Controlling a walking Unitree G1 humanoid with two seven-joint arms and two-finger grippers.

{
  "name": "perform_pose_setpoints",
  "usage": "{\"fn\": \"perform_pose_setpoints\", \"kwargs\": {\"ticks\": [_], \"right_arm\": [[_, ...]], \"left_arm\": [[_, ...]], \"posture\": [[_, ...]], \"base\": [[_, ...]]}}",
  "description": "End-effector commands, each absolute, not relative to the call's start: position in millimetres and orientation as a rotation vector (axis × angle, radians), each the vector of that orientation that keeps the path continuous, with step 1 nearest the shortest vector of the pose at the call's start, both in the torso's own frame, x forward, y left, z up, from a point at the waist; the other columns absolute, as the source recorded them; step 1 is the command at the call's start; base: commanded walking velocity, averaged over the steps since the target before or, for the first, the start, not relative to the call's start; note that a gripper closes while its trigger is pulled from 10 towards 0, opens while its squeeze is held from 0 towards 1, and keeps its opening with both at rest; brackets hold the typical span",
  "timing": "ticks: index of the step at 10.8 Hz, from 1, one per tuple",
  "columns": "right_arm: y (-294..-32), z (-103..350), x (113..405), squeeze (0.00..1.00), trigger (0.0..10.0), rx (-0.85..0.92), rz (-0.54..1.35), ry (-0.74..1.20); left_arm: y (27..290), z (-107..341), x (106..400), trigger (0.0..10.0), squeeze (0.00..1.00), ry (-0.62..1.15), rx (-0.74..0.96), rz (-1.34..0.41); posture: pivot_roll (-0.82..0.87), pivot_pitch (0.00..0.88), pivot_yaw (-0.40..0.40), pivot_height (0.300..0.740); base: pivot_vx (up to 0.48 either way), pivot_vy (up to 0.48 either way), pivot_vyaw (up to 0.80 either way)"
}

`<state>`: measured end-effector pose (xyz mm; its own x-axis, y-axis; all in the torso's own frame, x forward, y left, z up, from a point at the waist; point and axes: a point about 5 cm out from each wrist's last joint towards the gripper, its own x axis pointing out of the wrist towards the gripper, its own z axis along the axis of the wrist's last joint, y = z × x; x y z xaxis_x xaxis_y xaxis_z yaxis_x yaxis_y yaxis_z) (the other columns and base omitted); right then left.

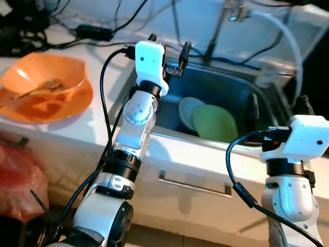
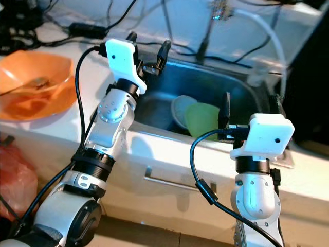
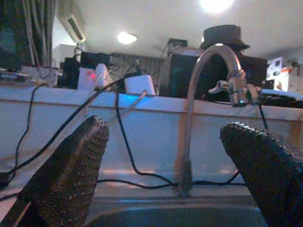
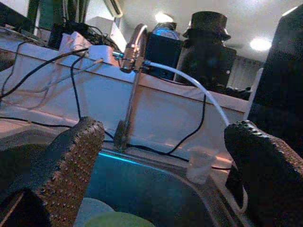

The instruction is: Kitchen organization

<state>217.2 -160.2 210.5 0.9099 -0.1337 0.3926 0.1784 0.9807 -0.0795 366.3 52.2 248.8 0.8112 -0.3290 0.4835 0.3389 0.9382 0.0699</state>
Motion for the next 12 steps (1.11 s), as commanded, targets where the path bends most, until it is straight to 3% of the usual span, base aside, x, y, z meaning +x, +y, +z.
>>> {"fn": "perform_pose_setpoints", "kwargs": {"ticks": [1, 5, 11, 12], "right_arm": [[-162.9, 209.4, 217.4, 0.0, 10.0, -0.129, -0.176, -0.383], [-162.9, 209.5, 217.6, 0.0, 10.0, -0.127, -0.176, -0.383], [-163.4, 210.6, 217.6, 0.0, 10.0, -0.132, -0.18, -0.389], [-163.5, 210.6, 217.6, 0.0, 10.0, -0.133, -0.181, -0.389]], "left_arm": [[45.0, 251.1, 363.0, 10.0, 0.0, -0.519, -0.025, -0.384], [46.2, 248.2, 367.3, 10.0, 0.0, -0.481, -0.024, -0.364], [43.4, 245.1, 369.8, 10.0, 0.0, -0.45, -0.005, -0.368], [42.2, 246.0, 368.8, 10.0, 0.0, -0.465, 0.005, -0.38]], "posture": [[0.1, 0.0, -0.116, 0.74], [0.1, 0.0, -0.117, 0.74], [0.09, 0.0, -0.11, 0.74], [0.09, 0.0, -0.109, 0.74]], "base": [[0.0, 0.0, 0.0], [0.0, 0.0, 0.0], [0.0, 0.454, 0.0], [0.0, 0.0, 0.0]]}}
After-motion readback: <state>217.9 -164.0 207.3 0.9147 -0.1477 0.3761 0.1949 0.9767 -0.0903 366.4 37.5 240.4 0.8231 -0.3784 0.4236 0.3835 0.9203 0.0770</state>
